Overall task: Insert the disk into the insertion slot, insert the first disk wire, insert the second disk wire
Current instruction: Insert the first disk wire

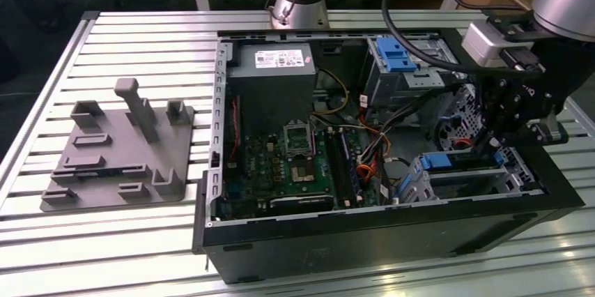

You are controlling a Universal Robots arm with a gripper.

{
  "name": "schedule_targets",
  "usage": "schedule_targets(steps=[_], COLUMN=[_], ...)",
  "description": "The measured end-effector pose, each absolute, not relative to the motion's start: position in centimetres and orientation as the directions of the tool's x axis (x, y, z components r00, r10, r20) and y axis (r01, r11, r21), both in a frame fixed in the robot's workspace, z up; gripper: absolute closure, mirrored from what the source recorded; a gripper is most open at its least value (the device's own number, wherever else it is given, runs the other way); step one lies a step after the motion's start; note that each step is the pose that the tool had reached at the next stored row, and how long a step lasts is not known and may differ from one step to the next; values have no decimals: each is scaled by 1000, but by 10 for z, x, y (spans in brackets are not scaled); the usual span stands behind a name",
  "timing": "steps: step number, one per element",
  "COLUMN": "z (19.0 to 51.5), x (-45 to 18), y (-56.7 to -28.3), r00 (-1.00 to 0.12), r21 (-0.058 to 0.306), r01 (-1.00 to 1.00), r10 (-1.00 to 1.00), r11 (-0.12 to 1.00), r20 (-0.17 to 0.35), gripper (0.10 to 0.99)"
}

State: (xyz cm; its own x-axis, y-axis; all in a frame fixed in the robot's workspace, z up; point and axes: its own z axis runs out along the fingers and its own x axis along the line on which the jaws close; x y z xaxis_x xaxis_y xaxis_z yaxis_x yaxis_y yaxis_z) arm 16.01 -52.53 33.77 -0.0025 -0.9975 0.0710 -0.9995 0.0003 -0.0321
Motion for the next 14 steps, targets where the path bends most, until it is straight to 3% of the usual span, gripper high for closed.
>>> schedule_targets(steps=[14], z=[334], x=[160], y=[-525], r00=[-3], r21=[-32], r01=[-999], r10=[-997], r11=[0], r20=[71], gripper=[922])
